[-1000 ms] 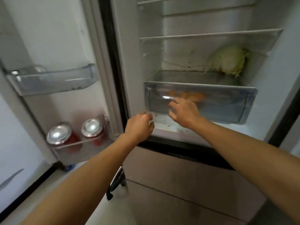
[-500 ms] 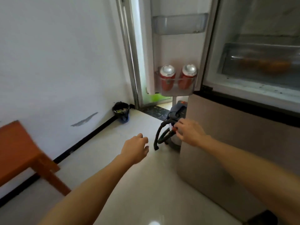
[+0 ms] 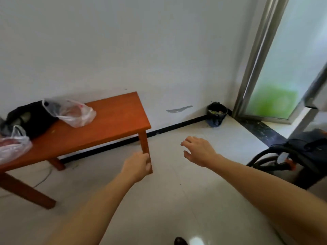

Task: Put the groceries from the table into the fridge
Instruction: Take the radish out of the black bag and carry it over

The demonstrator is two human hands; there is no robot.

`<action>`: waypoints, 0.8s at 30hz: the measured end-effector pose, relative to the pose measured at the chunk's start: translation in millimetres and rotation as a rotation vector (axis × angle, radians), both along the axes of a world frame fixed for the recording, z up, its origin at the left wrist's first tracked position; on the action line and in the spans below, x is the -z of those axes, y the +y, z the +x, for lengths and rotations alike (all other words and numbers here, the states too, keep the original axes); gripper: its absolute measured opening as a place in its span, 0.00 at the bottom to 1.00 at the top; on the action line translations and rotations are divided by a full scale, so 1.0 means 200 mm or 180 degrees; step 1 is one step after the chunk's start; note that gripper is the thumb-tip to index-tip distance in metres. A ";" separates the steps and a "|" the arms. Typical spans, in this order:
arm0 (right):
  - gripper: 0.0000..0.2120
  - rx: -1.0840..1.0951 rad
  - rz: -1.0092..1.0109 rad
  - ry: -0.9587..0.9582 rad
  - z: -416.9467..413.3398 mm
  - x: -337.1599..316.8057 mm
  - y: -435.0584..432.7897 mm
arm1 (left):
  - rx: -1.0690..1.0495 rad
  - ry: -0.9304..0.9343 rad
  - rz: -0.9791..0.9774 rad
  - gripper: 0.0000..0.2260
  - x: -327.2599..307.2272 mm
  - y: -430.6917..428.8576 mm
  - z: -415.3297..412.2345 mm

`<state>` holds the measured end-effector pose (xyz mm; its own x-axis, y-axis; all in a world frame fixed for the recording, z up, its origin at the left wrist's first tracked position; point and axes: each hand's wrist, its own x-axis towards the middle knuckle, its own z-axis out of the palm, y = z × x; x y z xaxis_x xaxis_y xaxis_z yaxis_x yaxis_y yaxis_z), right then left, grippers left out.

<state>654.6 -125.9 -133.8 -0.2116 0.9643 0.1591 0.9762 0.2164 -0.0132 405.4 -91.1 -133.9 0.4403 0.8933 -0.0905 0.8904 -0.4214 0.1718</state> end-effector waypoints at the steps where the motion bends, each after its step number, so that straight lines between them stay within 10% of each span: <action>1: 0.18 -0.0093 -0.0009 0.0010 -0.08 0.00 0.11 | -0.0115 0.0049 0.0011 0.12 0.00 0.06 -0.08; 24: 0.17 -0.1765 -0.0163 -0.0050 -1.95 -0.06 1.97 | -0.1969 -0.0008 0.0245 0.11 0.00 1.25 -1.82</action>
<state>264.9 267.6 -122.7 -0.6916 0.7142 0.1076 0.7164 0.6973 -0.0235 41.1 158.2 -133.4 -0.1608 0.9869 -0.0151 0.9732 0.1611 0.1639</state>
